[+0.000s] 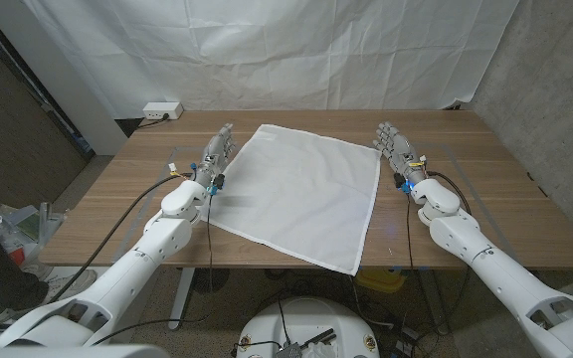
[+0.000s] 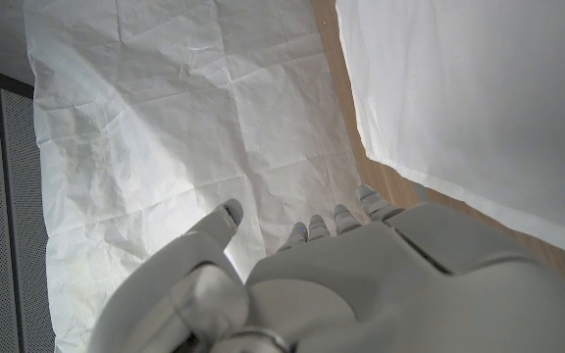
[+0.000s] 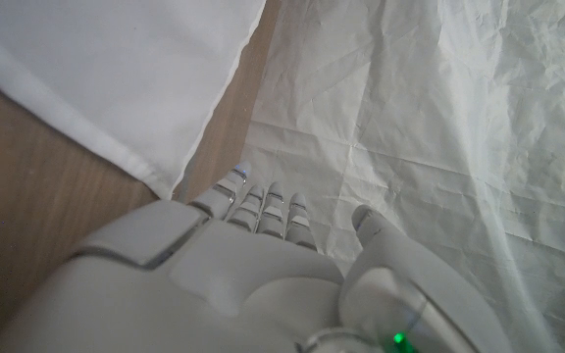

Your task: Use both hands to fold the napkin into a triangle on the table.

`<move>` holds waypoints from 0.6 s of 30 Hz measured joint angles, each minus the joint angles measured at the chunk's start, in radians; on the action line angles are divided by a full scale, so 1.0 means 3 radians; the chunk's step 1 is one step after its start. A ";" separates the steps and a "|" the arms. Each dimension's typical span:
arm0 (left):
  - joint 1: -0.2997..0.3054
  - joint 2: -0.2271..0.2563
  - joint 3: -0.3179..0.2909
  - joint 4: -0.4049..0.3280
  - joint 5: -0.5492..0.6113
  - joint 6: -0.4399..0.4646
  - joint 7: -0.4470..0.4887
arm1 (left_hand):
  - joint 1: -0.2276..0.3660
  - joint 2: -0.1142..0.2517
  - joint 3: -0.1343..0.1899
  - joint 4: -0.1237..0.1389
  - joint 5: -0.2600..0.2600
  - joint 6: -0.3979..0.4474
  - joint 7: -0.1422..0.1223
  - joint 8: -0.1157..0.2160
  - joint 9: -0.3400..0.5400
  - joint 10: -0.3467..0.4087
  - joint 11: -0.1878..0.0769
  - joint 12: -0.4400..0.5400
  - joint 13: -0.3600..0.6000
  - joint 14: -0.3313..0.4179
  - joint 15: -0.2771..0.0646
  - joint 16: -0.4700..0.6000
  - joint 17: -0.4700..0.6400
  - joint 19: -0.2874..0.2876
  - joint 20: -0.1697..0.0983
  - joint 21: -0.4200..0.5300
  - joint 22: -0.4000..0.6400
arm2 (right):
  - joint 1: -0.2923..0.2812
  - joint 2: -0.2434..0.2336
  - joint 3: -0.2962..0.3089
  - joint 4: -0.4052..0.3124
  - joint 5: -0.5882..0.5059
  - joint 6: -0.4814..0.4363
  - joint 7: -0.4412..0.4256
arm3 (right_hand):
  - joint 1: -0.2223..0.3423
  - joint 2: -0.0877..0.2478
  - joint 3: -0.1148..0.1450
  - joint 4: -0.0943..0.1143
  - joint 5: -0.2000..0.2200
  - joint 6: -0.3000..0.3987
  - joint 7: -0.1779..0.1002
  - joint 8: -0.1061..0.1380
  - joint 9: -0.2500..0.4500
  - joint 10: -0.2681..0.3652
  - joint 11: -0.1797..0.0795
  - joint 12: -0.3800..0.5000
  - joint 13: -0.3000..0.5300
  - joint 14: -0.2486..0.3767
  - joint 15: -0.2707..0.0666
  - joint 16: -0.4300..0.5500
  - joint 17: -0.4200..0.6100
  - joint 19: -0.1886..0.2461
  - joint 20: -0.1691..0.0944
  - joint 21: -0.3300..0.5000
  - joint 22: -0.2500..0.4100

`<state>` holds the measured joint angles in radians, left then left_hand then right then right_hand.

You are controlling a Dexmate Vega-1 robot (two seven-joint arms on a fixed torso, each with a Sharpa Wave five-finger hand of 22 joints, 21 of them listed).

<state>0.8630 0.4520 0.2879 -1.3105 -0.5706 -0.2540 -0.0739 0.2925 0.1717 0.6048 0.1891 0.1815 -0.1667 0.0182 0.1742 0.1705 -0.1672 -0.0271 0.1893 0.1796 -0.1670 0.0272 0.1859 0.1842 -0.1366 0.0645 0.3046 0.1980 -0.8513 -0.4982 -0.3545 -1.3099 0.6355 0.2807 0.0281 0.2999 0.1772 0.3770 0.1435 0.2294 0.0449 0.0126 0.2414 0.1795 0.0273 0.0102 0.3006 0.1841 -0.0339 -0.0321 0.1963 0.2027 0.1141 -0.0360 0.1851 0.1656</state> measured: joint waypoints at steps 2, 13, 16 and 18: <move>0.0017 -0.0061 -0.0083 -0.0009 0.0149 0.0065 -0.0085 | 0.0000 0.0000 0.0000 0.0000 0.0000 0.0000 0.0000 0.0000 0.0000 0.0000 0.0000 0.0000 0.0000 0.0000 0.0000 0.0000 0.0000 0.0000 0.0000 0.0000 0.0000 | -0.0012 0.0024 0.0030 -0.0009 -0.0014 -0.0008 0.0000 | -0.0001 -0.0001 0.0000 0.0000 0.0000 0.0000 0.0000 0.0000 0.0000 0.0000 0.0000 0.0000 0.0000 0.0000 0.0000 0.0000 0.0000 0.0000 0.0000 0.0000 0.0000; 0.0135 -0.0527 -0.0654 -0.0139 0.0834 0.0326 -0.0323 | -0.0048 -0.0010 0.0014 -0.0073 0.0000 -0.0010 -0.0049 0.0051 0.0000 -0.0006 0.0043 0.0070 0.0000 -0.0015 0.0054 0.0025 -0.0020 0.0033 0.0152 0.0000 0.0000 | -0.0051 0.0131 0.0164 -0.0042 -0.0147 -0.0073 0.0040 | 0.0031 -0.0020 0.0046 -0.0061 0.0000 0.0024 0.0024 -0.0020 0.0000 0.0059 0.0060 -0.0001 0.0000 0.0002 0.0002 0.0000 -0.0025 0.0031 -0.0005 0.0013 0.0000; 0.0201 -0.0616 -0.0756 -0.0274 0.1073 0.0422 -0.0288 | -0.0086 -0.0014 0.0013 -0.0146 -0.0014 0.0063 -0.0106 0.0076 0.0000 0.0036 0.0078 0.0100 0.0000 -0.0015 0.0054 0.0025 -0.0041 0.0061 0.0180 0.0023 -0.0006 | -0.0060 0.0152 0.0191 -0.0052 -0.0201 -0.0089 0.0040 | 0.0065 -0.0032 0.0041 -0.0109 -0.0015 0.0050 0.0050 -0.0020 0.0000 0.0083 0.0084 -0.0016 0.0000 0.0036 0.0036 0.0000 -0.0041 0.0059 -0.0011 0.0027 0.0000; 0.0215 -0.0629 -0.0773 -0.0302 0.1209 0.0478 -0.0244 | -0.0085 -0.0016 0.0003 -0.0191 -0.0014 0.0137 -0.0121 0.0077 0.0000 0.0124 0.0072 0.0120 0.0000 -0.0015 0.0054 0.0025 -0.0055 0.0061 0.0180 0.0026 -0.0010 | -0.0065 0.0165 0.0208 -0.0057 -0.0211 -0.0092 0.0040 | 0.0065 -0.0031 0.0054 -0.0121 -0.0017 0.0054 0.0054 -0.0020 0.0000 0.0098 0.0098 -0.0016 0.0000 0.0036 0.0036 0.0000 -0.0041 0.0059 -0.0011 0.0029 0.0000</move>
<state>0.9275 0.2633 0.0561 -1.4011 -0.2079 -0.1107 -0.1471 0.2668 0.1671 0.6056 0.1317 0.1773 -0.1255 -0.0182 0.1973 0.1704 -0.1301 -0.0054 0.2252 0.1795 -0.1716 0.0435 0.1935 0.1677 -0.1183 0.1186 0.3123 0.1951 -0.8708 -0.4487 -0.2921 -1.3271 0.5722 0.2530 0.0403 0.3195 0.1678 0.3932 0.1072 0.2244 0.0610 0.0287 0.2354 0.1794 0.0565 0.0396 0.2957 0.1840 -0.0232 -0.0213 0.1963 0.1905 0.1319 -0.0393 0.1937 0.1655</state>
